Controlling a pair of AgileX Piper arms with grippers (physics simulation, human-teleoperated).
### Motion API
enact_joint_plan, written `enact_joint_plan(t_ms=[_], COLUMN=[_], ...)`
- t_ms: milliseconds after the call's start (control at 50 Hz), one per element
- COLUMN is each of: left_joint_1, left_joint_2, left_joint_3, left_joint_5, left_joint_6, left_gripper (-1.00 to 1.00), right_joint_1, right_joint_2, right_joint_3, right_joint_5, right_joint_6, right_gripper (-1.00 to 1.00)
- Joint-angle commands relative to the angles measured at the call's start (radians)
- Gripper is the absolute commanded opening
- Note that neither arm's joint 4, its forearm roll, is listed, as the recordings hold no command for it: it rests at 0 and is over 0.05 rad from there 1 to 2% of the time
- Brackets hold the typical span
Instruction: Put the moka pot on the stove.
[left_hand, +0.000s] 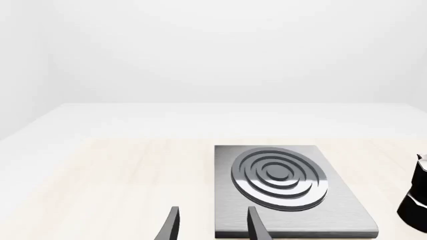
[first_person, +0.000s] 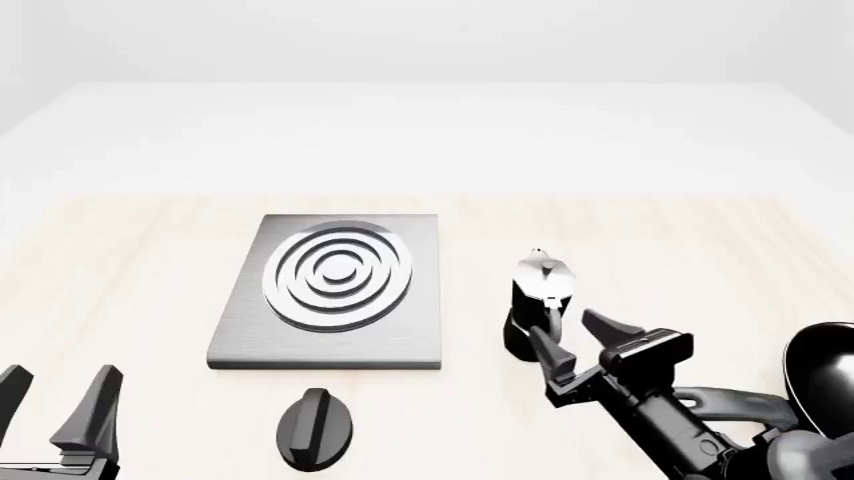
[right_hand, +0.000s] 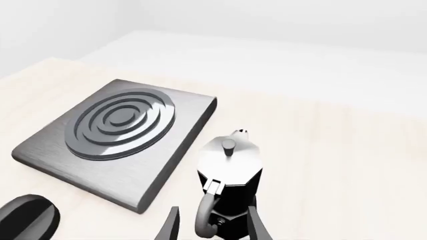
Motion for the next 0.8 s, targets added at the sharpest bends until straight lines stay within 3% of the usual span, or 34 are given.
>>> enact_joint_plan(t_ms=[20,580,600,800], left_joint_1=[0.0,0.0,0.0,0.0], left_joint_2=[0.0,0.0,0.0,0.0], left_joint_3=[0.0,0.0,0.0,0.0], left_joint_5=[0.0,0.0,0.0,0.0], left_joint_6=[0.0,0.0,0.0,0.0], left_gripper=[1.0,1.0,1.0,1.0], right_joint_1=[0.001,0.009,0.01,0.017], right_joint_2=[0.033,0.106,0.107,0.107], right_joint_3=[-0.013,-0.043,-0.044,-0.041], right_joint_5=[-0.002,-0.002,-0.002,-0.002], right_joint_6=[0.009,0.023,0.023,0.025], right_gripper=[1.0,1.0,-1.0,-1.0])
